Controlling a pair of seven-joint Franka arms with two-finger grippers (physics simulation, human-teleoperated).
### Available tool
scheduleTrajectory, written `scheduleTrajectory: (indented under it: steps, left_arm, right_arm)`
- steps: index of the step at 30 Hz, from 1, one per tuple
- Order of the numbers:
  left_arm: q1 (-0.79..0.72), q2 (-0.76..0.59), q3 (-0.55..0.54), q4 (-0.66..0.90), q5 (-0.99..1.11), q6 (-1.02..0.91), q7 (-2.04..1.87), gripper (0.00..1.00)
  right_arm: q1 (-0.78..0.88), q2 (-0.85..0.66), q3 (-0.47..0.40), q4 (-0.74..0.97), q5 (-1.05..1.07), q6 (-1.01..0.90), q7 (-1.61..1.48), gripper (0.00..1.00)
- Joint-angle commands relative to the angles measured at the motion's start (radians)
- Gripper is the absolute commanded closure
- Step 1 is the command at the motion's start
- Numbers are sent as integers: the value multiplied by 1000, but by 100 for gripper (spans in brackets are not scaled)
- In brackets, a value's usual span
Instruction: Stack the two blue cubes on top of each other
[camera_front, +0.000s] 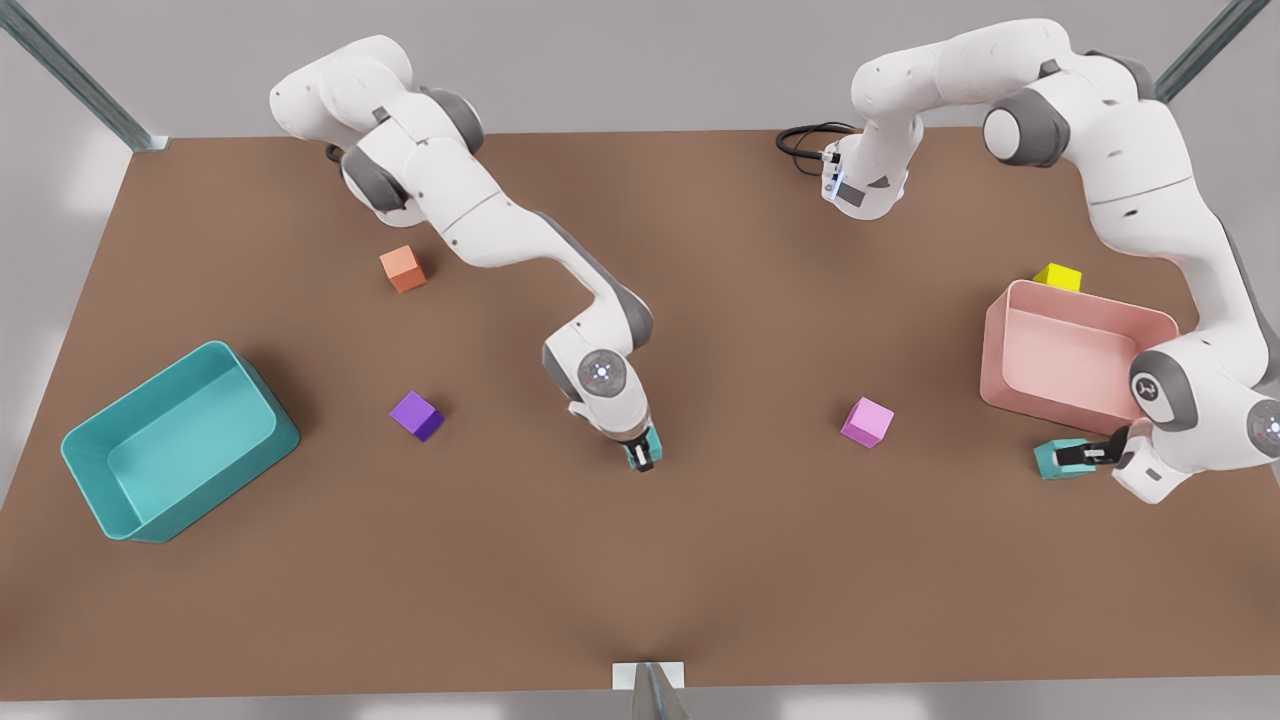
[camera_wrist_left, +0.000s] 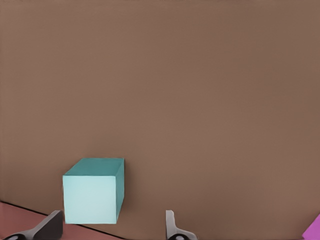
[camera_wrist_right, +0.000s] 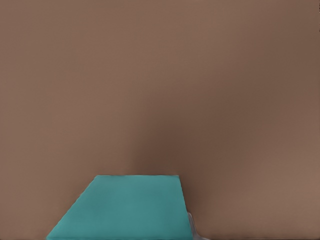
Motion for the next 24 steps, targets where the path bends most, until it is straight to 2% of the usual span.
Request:
scheduleTrajectory:
  steps: [1, 3, 4, 5, 12, 20, 24]
  left_arm:
    - [1, 7, 18, 0, -7, 81, 572, 0]
    - [1, 24, 35, -1, -3, 82, 586, 0]
    - [1, 31, 47, 0, -4, 96, 585, 0]
    - [1, 45, 50, 0, -4, 148, 583, 0]
    - [1, 84, 68, -18, -12, 159, 522, 0]
    - [-4, 74, 67, -46, -13, 135, 214, 0]
    - [-7, 74, 67, -58, -20, 133, 135, 0]
  right_arm:
    - [6, 11, 0, 6, -1, 4, 458, 28]
    - [12, 25, 0, 5, -1, 4, 457, 25]
    - [13, 28, 0, 5, -1, 4, 453, 16]
    - [12, 28, 0, 5, -1, 3, 453, 0]
    - [9, 6, -9, 23, -2, -13, 447, 0]
    - [-5, -34, -14, 12, -21, -22, 446, 0]
    - [-6, -172, -40, 8, -55, -120, 440, 0]
